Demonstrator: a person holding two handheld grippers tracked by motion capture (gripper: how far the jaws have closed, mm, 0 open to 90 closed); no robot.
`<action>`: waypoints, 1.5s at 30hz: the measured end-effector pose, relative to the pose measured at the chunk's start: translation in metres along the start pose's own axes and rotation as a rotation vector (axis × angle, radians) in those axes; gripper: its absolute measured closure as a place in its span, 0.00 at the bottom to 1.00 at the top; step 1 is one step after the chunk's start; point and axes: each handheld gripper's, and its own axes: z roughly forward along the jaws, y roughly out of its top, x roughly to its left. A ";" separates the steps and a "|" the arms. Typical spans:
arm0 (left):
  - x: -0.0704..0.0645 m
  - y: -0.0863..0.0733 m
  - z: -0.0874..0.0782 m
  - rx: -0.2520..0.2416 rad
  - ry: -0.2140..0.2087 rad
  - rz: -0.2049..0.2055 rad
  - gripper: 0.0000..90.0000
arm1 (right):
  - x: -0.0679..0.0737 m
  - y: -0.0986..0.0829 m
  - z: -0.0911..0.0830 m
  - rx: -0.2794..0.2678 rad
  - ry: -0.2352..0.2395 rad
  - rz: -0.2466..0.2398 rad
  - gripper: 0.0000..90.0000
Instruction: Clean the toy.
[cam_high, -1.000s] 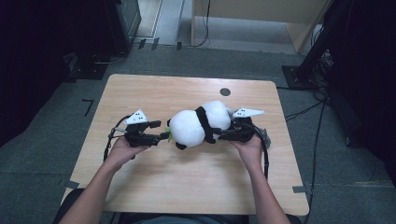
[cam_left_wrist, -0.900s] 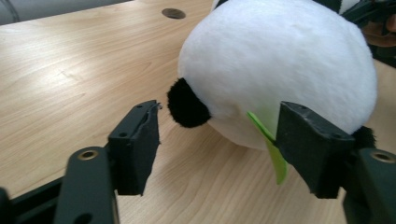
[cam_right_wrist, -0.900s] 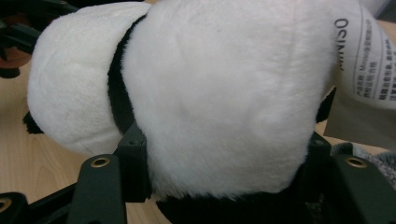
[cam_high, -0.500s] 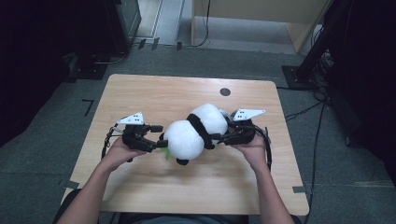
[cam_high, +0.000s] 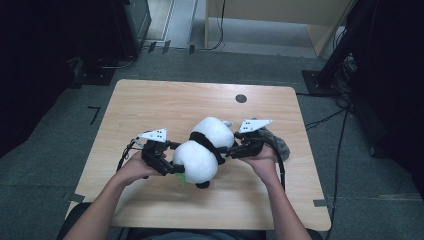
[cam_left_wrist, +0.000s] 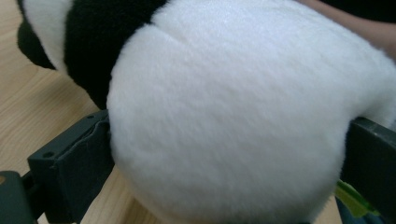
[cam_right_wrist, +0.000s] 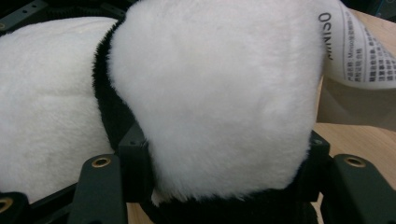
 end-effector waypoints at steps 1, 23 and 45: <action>-0.001 0.001 0.002 0.005 0.000 0.002 0.00 | 0.001 0.000 0.001 -0.005 -0.002 -0.002 0.45; -0.011 0.006 -0.003 0.009 0.090 0.011 0.59 | -0.012 -0.004 -0.007 0.016 -0.057 0.011 0.23; 0.028 0.010 -0.022 -0.166 0.384 -0.199 0.58 | -0.041 -0.039 -0.067 0.026 -0.458 0.209 0.24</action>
